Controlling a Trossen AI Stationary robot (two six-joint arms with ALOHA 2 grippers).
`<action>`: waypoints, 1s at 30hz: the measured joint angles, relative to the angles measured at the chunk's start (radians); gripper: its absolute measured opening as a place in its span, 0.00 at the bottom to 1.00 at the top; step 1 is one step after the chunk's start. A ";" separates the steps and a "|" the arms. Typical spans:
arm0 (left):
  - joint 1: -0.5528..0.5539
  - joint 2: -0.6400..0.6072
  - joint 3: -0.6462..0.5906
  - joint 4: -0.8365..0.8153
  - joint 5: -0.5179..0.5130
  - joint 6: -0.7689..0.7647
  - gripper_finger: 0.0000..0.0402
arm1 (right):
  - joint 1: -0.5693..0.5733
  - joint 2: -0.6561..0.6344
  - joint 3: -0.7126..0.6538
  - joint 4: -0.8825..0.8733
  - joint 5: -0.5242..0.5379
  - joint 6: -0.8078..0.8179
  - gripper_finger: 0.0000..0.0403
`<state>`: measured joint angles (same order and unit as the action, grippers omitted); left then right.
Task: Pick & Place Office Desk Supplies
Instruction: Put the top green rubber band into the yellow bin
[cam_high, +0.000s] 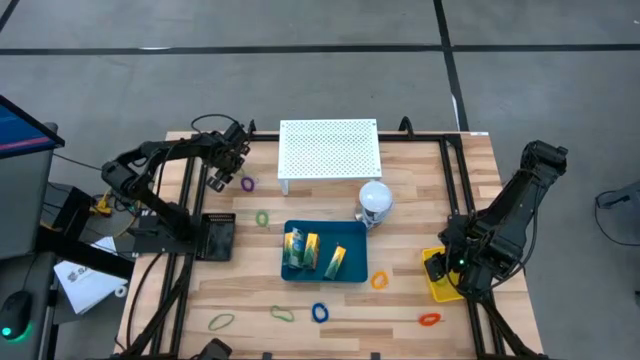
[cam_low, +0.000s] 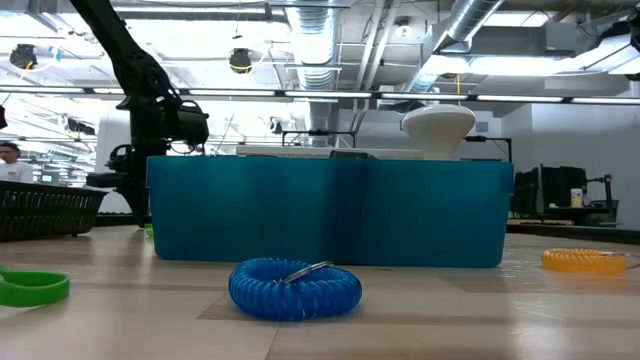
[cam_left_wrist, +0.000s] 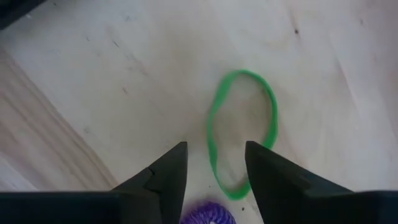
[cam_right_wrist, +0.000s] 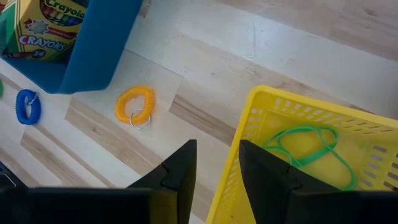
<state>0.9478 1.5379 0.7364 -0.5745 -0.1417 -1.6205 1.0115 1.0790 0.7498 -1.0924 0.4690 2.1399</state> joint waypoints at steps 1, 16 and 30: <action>0.000 0.000 0.000 -0.001 0.000 -0.009 0.36 | 0.000 0.000 0.000 0.000 0.000 0.000 0.29; 0.000 0.040 0.003 -0.011 0.018 -0.031 0.16 | 0.001 0.000 0.000 -0.007 0.000 -0.001 0.29; 0.000 0.009 -0.003 0.005 -0.002 0.009 0.00 | 0.001 0.000 0.000 -0.015 0.004 -0.003 0.29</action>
<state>0.9478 1.5468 0.7330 -0.5696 -0.1438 -1.6120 1.0122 1.0790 0.7498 -1.1072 0.4728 2.1365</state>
